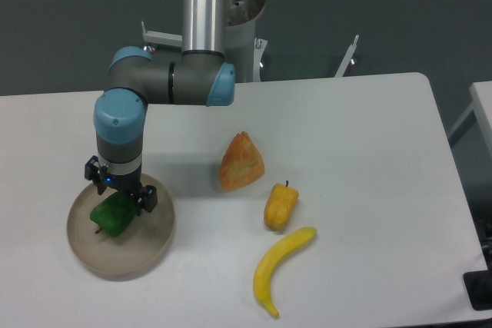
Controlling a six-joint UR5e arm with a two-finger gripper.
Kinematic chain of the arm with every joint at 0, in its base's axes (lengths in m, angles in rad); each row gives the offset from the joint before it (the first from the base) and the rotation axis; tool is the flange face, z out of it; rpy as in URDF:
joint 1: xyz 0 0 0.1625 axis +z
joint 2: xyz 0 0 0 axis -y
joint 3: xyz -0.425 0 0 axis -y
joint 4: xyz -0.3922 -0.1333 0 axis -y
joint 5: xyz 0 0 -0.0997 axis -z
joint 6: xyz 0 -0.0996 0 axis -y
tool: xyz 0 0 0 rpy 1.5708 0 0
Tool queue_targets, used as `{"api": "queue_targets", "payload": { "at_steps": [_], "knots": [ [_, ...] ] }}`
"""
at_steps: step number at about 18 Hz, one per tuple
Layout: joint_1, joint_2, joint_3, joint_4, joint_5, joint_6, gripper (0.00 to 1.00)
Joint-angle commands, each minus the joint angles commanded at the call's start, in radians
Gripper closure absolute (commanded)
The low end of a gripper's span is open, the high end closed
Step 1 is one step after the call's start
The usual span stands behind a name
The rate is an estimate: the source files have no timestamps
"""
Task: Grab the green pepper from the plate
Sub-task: 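Lower the open gripper around the green pepper and close it, then lift the grasped green pepper up off the plate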
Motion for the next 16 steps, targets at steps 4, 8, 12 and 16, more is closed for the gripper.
{"api": "queue_targets", "payload": {
  "at_steps": [4,8,12,16],
  "knots": [
    [-0.002,0.002,0.003,0.000,-0.002,0.002,0.47],
    [-0.002,0.002,0.005,0.000,-0.002,0.014,0.63],
    [0.000,0.011,0.015,-0.002,-0.003,0.015,0.64],
    [0.011,0.038,0.050,-0.017,0.003,0.034,0.66]
  ]
}}
